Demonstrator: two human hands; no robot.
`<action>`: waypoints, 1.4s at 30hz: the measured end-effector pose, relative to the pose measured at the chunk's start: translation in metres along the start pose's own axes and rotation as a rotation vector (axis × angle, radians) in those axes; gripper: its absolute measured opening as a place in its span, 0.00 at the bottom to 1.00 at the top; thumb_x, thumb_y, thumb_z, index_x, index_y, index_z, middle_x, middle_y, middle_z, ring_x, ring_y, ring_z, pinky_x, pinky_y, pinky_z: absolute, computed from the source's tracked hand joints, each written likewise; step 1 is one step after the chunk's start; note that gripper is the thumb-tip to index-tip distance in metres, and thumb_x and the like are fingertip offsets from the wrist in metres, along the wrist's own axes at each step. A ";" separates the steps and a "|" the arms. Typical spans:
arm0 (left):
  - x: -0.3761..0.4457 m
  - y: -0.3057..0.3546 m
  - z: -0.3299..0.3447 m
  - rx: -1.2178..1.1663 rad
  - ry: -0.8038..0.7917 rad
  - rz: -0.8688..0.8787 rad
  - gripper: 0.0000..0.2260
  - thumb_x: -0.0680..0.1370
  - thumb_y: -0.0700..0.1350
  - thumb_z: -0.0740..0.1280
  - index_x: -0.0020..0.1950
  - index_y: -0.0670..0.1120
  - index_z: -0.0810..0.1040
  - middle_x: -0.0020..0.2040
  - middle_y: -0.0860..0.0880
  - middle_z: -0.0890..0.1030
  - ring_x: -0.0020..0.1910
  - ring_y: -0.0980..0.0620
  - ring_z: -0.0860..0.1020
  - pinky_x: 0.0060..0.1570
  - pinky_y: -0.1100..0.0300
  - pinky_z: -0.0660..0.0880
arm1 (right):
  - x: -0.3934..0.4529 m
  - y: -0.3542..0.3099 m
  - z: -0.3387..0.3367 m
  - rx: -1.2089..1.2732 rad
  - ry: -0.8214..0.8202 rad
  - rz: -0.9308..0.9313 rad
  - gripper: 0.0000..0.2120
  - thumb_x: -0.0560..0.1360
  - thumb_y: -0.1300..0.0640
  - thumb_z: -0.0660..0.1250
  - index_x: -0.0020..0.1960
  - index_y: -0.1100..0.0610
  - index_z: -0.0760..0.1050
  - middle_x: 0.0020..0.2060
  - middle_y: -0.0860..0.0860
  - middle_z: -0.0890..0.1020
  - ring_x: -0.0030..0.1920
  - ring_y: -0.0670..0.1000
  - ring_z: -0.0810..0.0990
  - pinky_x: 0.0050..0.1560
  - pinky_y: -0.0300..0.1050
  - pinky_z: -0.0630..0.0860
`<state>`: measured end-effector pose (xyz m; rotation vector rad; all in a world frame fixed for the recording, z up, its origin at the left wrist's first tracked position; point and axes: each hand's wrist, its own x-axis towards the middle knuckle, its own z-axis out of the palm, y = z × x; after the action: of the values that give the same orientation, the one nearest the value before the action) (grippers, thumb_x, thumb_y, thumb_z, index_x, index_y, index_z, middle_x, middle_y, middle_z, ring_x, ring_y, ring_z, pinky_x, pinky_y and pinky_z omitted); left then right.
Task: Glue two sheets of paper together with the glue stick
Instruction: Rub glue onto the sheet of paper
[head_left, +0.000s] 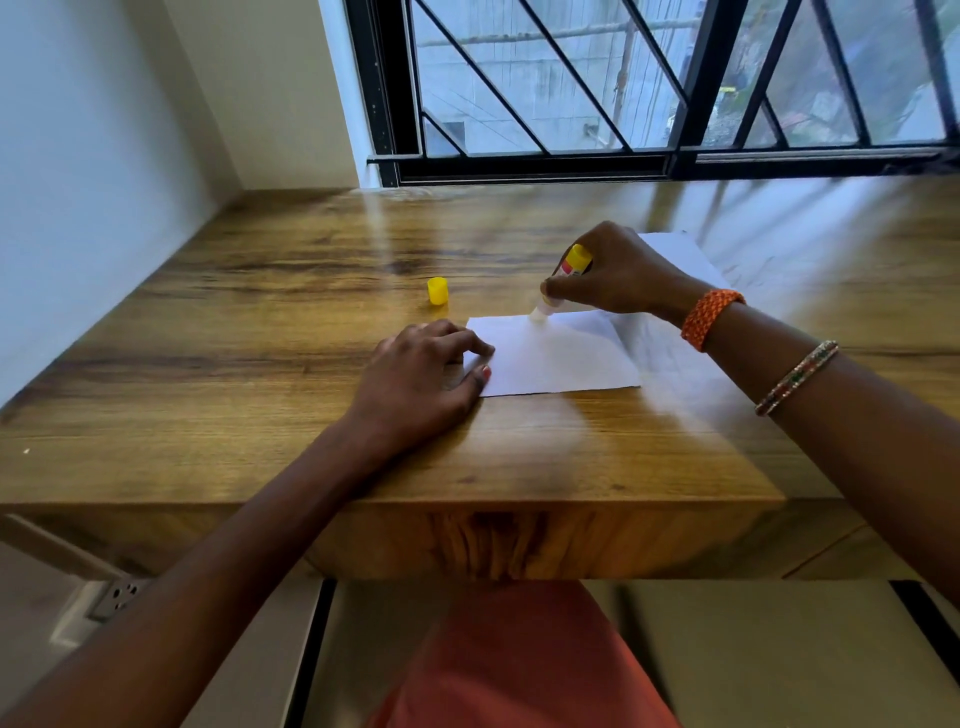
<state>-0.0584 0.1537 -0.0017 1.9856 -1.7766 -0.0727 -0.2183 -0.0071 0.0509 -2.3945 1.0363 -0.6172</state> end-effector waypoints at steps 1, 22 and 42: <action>0.000 0.000 0.000 -0.001 -0.001 -0.001 0.19 0.71 0.57 0.59 0.58 0.55 0.78 0.60 0.54 0.78 0.61 0.51 0.73 0.58 0.53 0.68 | -0.001 0.001 -0.001 0.002 0.000 0.003 0.14 0.69 0.56 0.73 0.41 0.69 0.80 0.31 0.57 0.76 0.30 0.49 0.70 0.28 0.39 0.66; -0.001 0.003 0.001 0.002 0.005 -0.011 0.18 0.71 0.57 0.59 0.57 0.55 0.79 0.62 0.54 0.78 0.62 0.51 0.73 0.59 0.53 0.68 | -0.018 0.028 -0.031 0.036 0.028 0.126 0.11 0.69 0.58 0.73 0.41 0.67 0.80 0.30 0.56 0.76 0.28 0.47 0.69 0.27 0.37 0.66; 0.025 0.046 -0.002 -0.022 0.036 0.131 0.17 0.73 0.34 0.62 0.62 0.41 0.74 0.61 0.43 0.77 0.61 0.44 0.73 0.58 0.62 0.65 | -0.022 0.032 -0.021 -0.063 0.218 0.181 0.12 0.66 0.50 0.72 0.35 0.59 0.77 0.29 0.52 0.74 0.32 0.52 0.73 0.32 0.41 0.67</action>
<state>-0.0959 0.1283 0.0243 1.8390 -1.8693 -0.0137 -0.2620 -0.0149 0.0446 -2.2899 1.3653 -0.8034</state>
